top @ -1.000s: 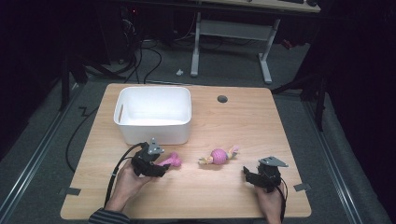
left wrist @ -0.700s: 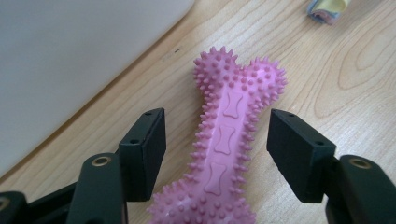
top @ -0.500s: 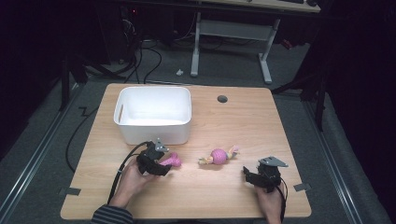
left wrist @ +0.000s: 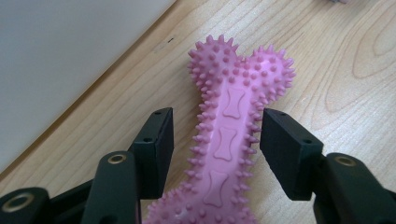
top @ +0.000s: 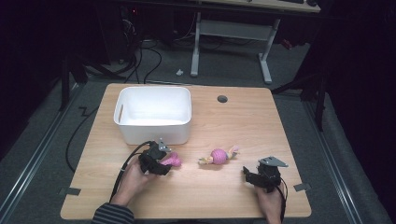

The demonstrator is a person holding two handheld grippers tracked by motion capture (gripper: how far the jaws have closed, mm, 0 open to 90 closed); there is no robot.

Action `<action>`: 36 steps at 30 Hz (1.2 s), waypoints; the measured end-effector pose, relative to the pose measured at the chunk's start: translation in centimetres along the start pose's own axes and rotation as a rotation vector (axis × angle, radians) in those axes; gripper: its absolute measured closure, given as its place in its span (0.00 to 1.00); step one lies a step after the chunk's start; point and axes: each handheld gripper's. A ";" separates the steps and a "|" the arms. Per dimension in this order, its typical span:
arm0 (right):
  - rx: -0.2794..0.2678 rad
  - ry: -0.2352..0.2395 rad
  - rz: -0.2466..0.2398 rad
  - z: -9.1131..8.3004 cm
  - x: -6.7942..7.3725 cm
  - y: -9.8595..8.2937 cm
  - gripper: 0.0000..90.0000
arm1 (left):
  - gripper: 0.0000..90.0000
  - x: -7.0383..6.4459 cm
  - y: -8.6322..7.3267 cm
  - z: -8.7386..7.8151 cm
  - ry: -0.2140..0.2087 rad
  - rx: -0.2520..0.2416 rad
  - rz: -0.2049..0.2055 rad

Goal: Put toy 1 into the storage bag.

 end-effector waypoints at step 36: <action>-0.001 0.001 -0.001 0.0 0.0 0.0 0.28 | 0.64 -0.3 0.2 0.6 -0.019 0.025 0.061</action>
Point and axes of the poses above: each handheld gripper's, and its own axes: z roughly forward along the jaws, y roughly out of its top, x roughly to its left, and after that the axes turned 8 degrees about x, right-handed
